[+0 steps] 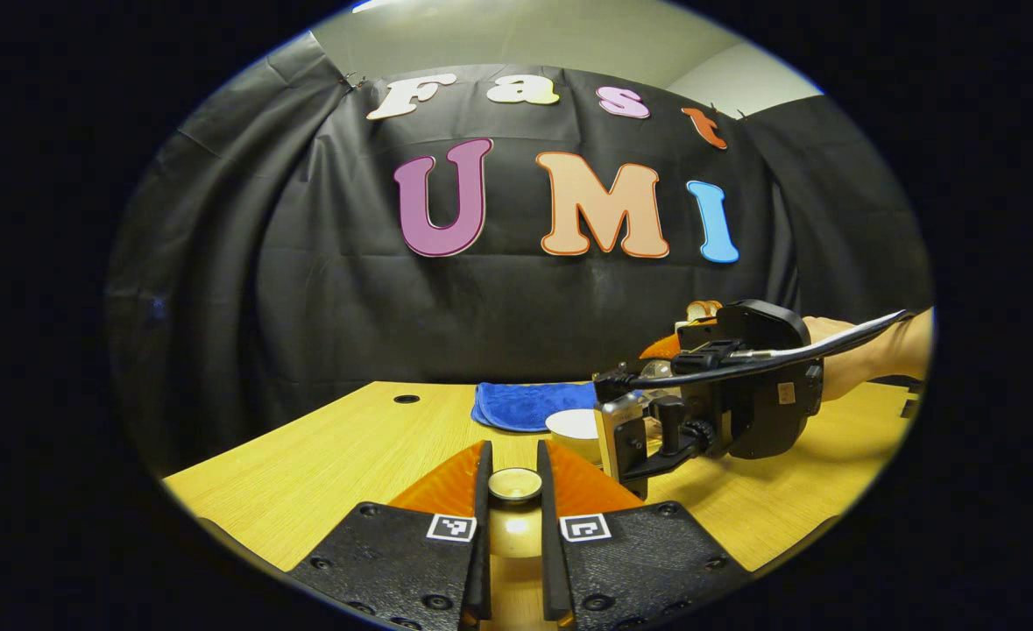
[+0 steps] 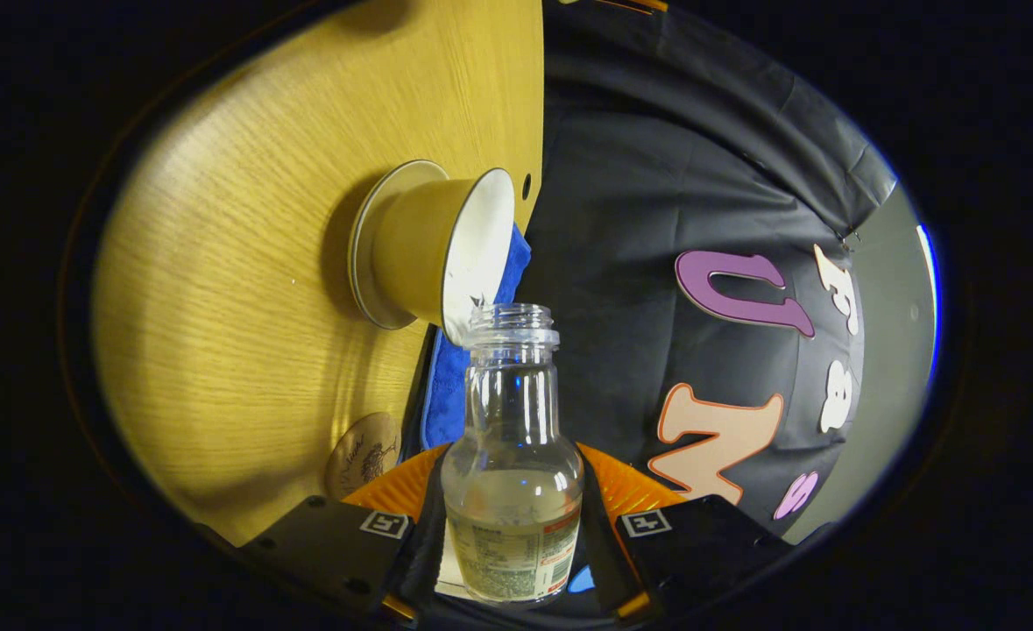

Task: Open the teacup lid with one hand, grasp the water bottle and pour water into the teacup with the other hand; after pouring, place the water bottle on the coaster and then close the teacup lid.

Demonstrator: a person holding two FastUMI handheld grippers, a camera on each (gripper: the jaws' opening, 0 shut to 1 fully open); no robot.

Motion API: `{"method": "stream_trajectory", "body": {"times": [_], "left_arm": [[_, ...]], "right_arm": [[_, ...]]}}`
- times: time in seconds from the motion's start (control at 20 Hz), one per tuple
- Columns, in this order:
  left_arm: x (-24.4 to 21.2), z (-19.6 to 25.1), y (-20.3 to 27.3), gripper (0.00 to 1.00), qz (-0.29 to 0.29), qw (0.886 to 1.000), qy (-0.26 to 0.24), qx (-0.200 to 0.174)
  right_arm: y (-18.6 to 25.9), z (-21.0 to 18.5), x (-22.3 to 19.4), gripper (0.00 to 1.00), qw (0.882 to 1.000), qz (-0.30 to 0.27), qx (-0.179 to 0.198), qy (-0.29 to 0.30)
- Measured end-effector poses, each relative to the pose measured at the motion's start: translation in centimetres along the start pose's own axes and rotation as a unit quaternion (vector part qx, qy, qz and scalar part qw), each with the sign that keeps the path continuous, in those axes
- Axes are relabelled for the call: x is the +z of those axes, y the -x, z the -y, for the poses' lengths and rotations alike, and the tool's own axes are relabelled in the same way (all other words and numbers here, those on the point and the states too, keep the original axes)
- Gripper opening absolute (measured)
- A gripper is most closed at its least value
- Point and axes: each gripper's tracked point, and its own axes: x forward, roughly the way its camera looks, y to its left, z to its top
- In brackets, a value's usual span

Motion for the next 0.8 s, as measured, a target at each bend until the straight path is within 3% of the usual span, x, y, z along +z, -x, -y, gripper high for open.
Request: {"method": "stream_trajectory", "body": {"times": [0.8], "left_arm": [[0.0, 0.0, -0.1, 0.2, 0.0, 1.0, 0.0, 0.0]], "right_arm": [[-0.5, 1.7, 1.5, 0.72, 0.993, 0.025, -0.014, 0.112]]}}
